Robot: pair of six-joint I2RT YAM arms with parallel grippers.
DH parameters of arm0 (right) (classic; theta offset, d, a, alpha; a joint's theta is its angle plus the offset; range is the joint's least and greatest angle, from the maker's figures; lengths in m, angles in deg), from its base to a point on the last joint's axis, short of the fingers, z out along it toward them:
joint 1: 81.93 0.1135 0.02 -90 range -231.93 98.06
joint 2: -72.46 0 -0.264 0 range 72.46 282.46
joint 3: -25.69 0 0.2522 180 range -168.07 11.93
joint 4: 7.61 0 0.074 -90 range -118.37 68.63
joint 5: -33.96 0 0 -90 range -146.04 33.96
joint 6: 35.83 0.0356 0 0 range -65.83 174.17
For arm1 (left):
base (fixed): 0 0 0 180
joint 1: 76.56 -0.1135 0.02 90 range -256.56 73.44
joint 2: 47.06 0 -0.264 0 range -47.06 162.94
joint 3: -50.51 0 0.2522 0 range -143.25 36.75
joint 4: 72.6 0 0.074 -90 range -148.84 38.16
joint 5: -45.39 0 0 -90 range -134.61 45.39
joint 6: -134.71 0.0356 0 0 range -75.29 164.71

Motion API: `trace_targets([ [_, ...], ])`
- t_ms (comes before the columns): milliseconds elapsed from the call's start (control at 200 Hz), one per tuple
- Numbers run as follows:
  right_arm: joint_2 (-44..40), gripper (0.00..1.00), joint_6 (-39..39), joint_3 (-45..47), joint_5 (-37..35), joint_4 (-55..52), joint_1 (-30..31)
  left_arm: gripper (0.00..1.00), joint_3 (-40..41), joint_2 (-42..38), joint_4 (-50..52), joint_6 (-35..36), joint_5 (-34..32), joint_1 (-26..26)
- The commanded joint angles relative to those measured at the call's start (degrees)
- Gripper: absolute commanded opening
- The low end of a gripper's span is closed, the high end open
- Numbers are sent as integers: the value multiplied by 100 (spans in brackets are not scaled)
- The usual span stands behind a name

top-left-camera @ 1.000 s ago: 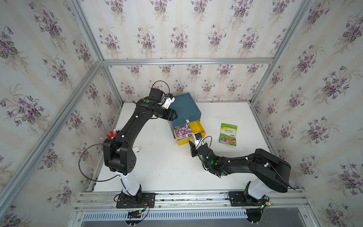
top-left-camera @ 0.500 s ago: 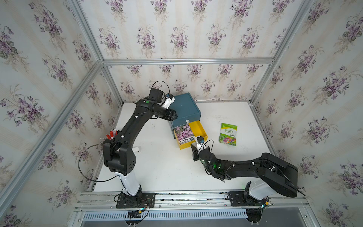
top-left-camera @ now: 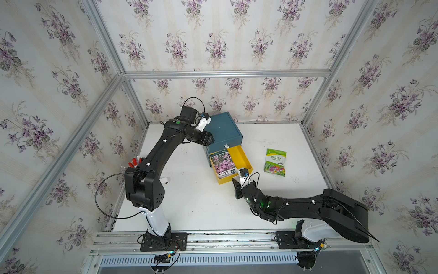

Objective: Take the seed bags out of the drawer
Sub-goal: Open the drawer in the storage box, then pick up the seed packet from the drawer.

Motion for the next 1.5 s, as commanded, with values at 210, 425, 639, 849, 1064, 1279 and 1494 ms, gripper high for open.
trace_targets([
  [210, -74, 8, 299, 15, -77, -330, 159, 71, -2, 32, 513, 176, -119, 9],
  [425, -83, 9, 328, 69, -122, -367, 203, 71, -8, 44, 517, 174, -118, 9],
  [639, 54, 23, 381, -62, -107, -436, 202, 71, -8, 44, 517, 175, -111, 5],
  [849, 117, 42, 542, -168, -79, -608, 199, 71, 24, 19, 526, 198, -120, 9],
  [1064, -56, 63, 817, -168, -105, -1025, 196, 71, 28, 5, 507, 191, -95, 9],
  [1279, -554, 82, 1062, -231, 49, -1823, 196, 71, 28, -6, 511, 200, -82, 9],
  [1494, -1272, 97, 1197, -493, 591, -3072, 184, 71, 59, -4, 511, 185, -56, 9],
])
